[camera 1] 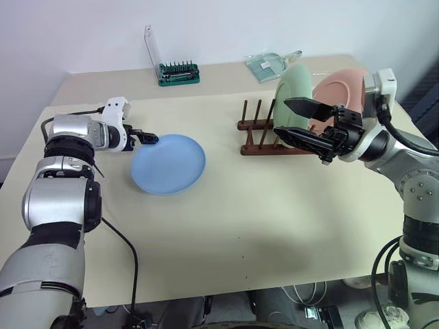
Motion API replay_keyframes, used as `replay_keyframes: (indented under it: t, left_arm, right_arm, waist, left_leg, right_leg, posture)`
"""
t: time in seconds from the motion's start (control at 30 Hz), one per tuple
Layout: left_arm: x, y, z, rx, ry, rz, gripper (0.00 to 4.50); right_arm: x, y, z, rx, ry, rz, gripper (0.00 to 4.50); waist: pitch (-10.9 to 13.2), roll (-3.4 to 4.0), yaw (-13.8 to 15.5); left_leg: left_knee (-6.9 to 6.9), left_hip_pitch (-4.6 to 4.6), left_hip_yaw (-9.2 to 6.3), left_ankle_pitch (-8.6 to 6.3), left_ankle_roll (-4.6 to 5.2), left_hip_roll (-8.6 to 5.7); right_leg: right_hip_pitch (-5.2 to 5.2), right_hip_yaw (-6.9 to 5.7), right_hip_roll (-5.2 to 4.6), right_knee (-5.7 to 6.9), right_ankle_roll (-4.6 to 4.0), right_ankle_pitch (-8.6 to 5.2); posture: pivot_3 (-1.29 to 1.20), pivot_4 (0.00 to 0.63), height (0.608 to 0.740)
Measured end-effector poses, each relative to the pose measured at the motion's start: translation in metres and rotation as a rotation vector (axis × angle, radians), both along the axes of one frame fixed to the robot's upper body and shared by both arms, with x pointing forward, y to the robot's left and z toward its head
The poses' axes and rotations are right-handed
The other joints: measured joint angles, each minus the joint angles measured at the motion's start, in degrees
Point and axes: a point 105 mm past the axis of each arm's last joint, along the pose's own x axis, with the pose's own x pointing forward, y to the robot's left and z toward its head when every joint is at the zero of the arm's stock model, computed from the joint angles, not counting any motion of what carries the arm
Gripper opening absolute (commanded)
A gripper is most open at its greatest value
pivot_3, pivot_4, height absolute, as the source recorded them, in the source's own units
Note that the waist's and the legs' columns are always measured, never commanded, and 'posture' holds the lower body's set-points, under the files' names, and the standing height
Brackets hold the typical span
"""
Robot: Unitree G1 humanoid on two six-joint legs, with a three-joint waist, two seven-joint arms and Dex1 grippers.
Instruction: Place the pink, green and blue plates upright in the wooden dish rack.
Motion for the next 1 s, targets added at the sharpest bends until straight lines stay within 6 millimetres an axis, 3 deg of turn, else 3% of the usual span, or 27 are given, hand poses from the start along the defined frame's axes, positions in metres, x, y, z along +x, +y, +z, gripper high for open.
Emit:
replay_keyframes:
  t: [0.2, 0.37, 0.57, 1.0]
  left_arm:
    - [-0.021, 0.031, 0.026, 0.069, 0.074, -0.035, 4.50]
    - [-0.032, 0.023, 0.043, -0.004, 0.142, -0.082, 4.50]
    - [-0.044, 0.003, 0.011, -0.077, 0.319, -0.117, 4.50]
    - [-0.046, 0.020, 0.000, 0.034, 0.350, -0.093, 4.50]
  right_arm:
    - [0.002, -0.002, -0.004, 0.001, 0.009, -0.011, 4.43]
    - [0.002, -0.003, -0.009, 0.004, 0.020, -0.008, 4.43]
    - [0.004, 0.002, -0.013, 0.029, 0.030, 0.007, 4.43]
    - [0.004, -0.002, -0.020, 0.033, 0.051, -0.013, 4.43]
  waist:
    - [0.0, -0.02, -0.7]
    - [0.0, -0.02, -0.6]
    - [0.0, -0.07, -1.1]
    - [0.1, -0.12, -0.9]
  left_leg:
    - [-0.02, 0.00, 0.01, 0.00, 0.00, 0.00]
    - [0.00, 0.00, 0.01, -0.01, 0.01, -0.03]
    - [-0.01, 0.00, 0.03, 0.00, 0.01, 0.00]
    - [0.01, -0.12, 0.09, 0.00, 0.00, 0.01]
  right_leg:
    - [-0.02, 0.00, 0.00, 0.00, 0.00, 0.00]
    - [0.02, -0.02, -0.01, 0.00, 0.01, -0.01]
    - [-0.06, -0.01, 0.01, 0.06, 0.01, -0.01]
    - [-0.21, -0.01, -0.01, 0.10, 0.00, 0.00]
  posture:
    - [0.00, 0.150, 0.740]
    - [0.00, 0.150, 0.740]
    - [0.00, 0.150, 0.740]
    - [0.00, 0.150, 0.740]
